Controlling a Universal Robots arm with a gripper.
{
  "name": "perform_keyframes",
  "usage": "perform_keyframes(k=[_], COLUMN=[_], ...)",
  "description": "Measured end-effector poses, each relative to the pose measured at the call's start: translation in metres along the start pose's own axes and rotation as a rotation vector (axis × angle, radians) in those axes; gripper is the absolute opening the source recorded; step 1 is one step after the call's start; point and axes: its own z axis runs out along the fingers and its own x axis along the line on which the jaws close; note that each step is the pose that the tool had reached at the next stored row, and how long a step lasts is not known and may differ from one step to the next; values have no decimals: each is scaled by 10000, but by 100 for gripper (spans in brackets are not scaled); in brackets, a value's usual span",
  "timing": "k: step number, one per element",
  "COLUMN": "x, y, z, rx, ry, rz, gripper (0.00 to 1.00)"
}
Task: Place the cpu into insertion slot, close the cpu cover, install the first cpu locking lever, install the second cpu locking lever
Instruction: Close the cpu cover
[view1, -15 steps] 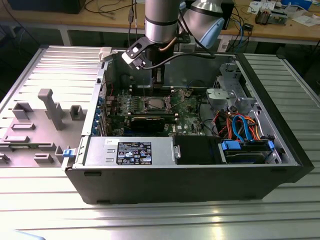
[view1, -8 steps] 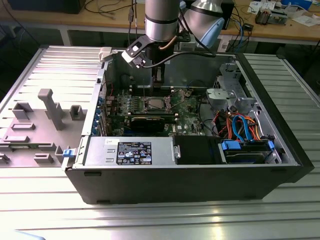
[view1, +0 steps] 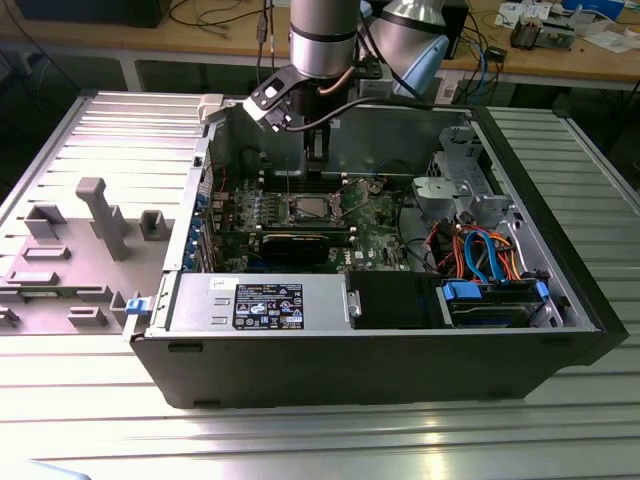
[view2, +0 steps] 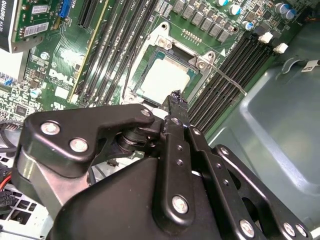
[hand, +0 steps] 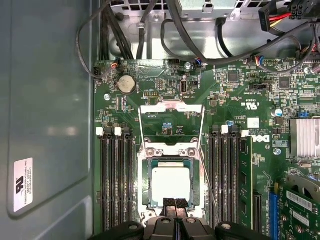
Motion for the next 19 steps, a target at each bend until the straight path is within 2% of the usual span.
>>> perform_keyframes(k=[8, 19], x=[0, 0], y=[0, 31], z=[-9, -9], rx=[0, 0], ry=[0, 0], rz=[0, 0], gripper=[11, 11])
